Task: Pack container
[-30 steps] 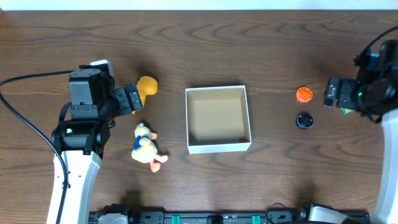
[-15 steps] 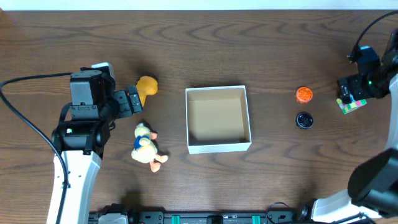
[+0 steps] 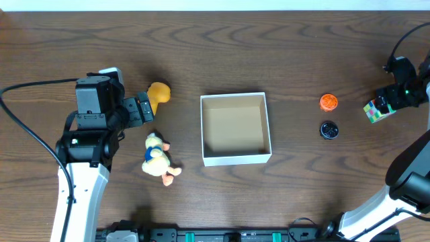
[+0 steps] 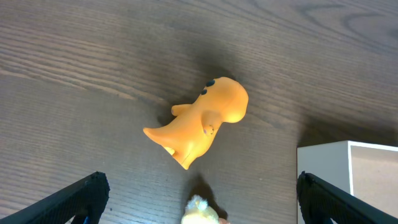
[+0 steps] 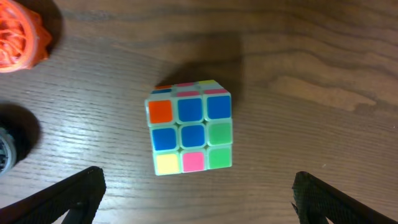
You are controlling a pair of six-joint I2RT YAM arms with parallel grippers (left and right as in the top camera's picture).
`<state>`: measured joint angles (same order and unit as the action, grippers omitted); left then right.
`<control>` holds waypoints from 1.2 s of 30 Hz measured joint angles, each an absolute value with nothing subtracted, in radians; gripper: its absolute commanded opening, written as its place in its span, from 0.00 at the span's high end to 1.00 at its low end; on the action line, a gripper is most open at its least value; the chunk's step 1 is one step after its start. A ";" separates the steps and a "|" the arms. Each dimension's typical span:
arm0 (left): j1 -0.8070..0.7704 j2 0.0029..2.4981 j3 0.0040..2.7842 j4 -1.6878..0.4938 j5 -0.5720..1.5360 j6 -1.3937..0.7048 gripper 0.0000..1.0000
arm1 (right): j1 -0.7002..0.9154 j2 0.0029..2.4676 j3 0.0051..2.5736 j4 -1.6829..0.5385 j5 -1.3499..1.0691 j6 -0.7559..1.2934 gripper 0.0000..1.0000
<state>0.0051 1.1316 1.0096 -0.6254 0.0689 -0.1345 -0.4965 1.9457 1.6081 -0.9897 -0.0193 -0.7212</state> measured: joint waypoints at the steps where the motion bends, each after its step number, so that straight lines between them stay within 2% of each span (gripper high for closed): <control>1: 0.005 1.132 1.010 -0.625 0.069 -0.134 0.02 | -0.501 1.951 1.609 -0.988 -0.021 -0.723 0.01; 21: 0.005 1.132 1.010 -0.625 0.069 -0.134 0.02 | -0.508 2.149 1.610 -0.936 -0.081 -0.727 0.01; 23: 0.005 1.132 1.010 -0.625 0.069 -0.134 0.02 | -0.508 2.167 1.610 -0.936 -0.085 -0.725 0.05; 30: 0.005 1.132 1.010 -0.625 0.069 -0.134 0.02 | -0.508 2.177 1.610 -0.933 -0.096 -0.701 0.35; 36: 0.005 1.132 1.010 -0.625 0.069 -0.134 0.02 | -0.508 2.177 1.610 -0.933 -0.098 -0.664 0.35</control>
